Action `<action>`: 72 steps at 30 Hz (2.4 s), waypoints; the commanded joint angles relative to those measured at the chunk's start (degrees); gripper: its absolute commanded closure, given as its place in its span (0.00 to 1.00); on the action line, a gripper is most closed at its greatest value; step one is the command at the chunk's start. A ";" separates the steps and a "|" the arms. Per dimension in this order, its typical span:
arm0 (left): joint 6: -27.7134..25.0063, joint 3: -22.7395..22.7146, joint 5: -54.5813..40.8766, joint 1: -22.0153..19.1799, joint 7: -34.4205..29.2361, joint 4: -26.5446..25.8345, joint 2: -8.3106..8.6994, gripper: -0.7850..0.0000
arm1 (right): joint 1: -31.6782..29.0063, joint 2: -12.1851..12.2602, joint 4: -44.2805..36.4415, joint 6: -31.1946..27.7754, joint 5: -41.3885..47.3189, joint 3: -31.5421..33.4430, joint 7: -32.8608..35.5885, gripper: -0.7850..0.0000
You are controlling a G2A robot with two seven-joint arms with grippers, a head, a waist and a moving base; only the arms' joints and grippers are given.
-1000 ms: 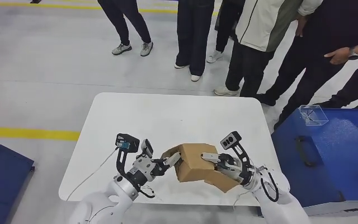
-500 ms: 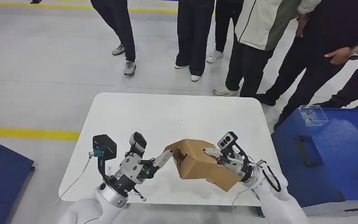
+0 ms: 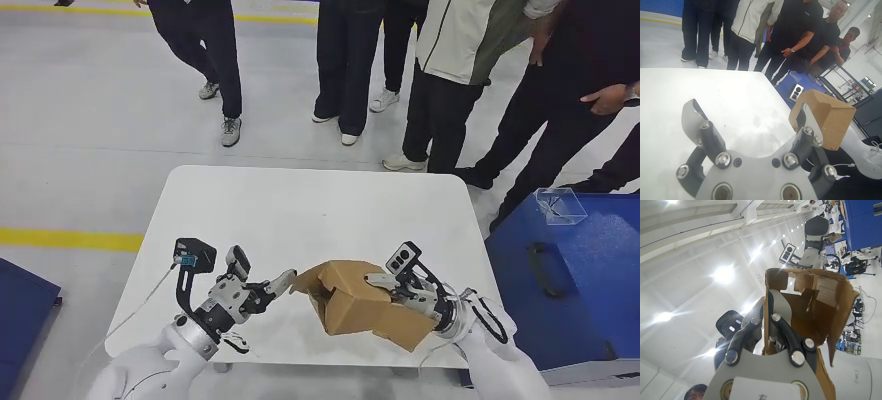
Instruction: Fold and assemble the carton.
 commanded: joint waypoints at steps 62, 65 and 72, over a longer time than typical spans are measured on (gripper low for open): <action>-2.33 1.31 -4.66 -1.35 1.53 -0.68 0.09 0.00 | 2.88 -0.55 -13.37 28.82 42.00 3.27 -78.21 1.00; -2.33 1.31 -4.66 -1.35 1.53 -0.68 0.09 0.00 | 4.30 -0.56 -17.31 22.78 60.75 2.15 -105.21 1.00; -2.33 1.31 -4.66 -1.35 1.53 -0.68 0.09 0.00 | 15.96 -0.31 -17.00 -2.31 85.90 -0.58 -145.70 1.00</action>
